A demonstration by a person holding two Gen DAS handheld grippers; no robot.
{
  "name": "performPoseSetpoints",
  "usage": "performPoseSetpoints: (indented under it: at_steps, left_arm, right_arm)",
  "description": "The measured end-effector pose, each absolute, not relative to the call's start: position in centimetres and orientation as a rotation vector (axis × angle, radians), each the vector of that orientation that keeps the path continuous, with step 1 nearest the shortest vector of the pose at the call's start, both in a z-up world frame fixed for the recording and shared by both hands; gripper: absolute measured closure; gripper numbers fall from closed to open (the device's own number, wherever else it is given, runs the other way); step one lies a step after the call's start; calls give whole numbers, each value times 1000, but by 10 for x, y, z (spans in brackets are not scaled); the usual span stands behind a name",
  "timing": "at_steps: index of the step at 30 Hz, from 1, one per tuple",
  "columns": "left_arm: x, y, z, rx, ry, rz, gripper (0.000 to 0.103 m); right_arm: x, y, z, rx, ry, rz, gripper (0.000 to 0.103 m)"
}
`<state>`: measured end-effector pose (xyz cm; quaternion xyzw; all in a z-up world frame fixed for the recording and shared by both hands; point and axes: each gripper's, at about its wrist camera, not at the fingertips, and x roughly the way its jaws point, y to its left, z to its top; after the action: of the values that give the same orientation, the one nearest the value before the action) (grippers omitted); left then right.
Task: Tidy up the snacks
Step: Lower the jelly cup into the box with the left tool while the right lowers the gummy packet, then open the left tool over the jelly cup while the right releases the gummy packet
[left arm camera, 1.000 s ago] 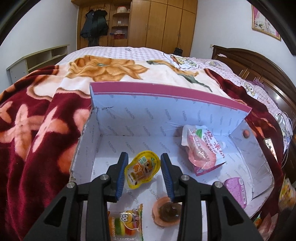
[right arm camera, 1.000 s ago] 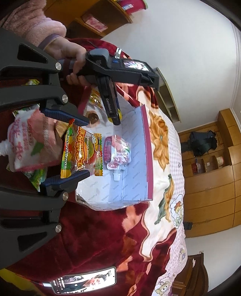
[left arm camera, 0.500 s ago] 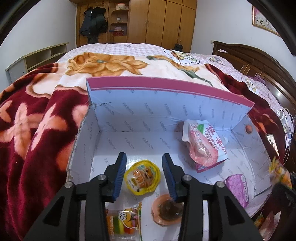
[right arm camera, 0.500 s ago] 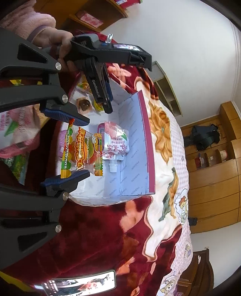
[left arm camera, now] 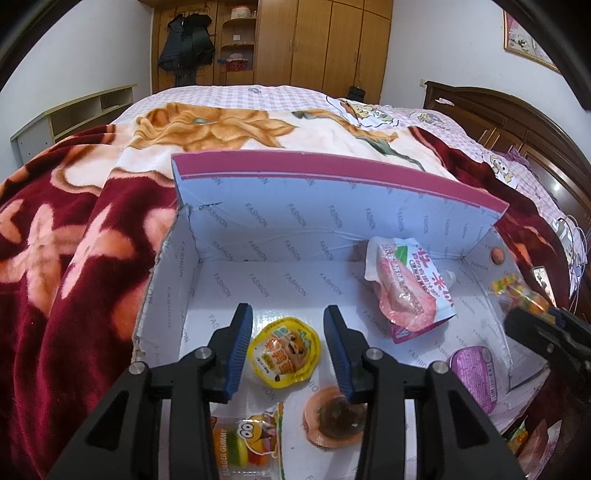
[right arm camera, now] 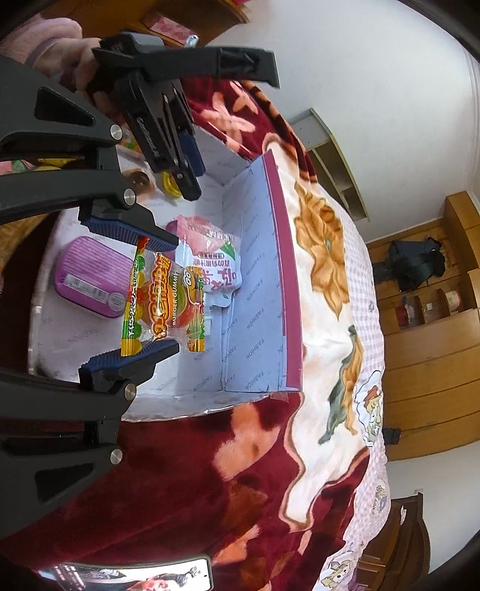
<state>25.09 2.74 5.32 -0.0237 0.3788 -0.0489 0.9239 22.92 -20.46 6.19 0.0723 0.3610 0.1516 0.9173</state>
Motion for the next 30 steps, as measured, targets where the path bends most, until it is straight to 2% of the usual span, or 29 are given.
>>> performPoseSetpoints:
  at_steps: [13,15,17,19,30]
  left_arm:
    - [250,27,52,-49,777,-100,61]
    - [250,27,52,-48,777,-101,61]
    - [250,27,52,-47,778,-101,61]
    - [250,27,52,-47,779,-102,61]
    - [243,26,54,-55,762,-106,61]
  right_arm:
    - [242,-202,52,156,774,299,52]
    - [242,-202,52,155,773,296,51]
    - [242,-202,53,150,773,287,44]
    - [241,-202,54,147,770,285,41]
    - [234,-202,64,139,751,294,41]
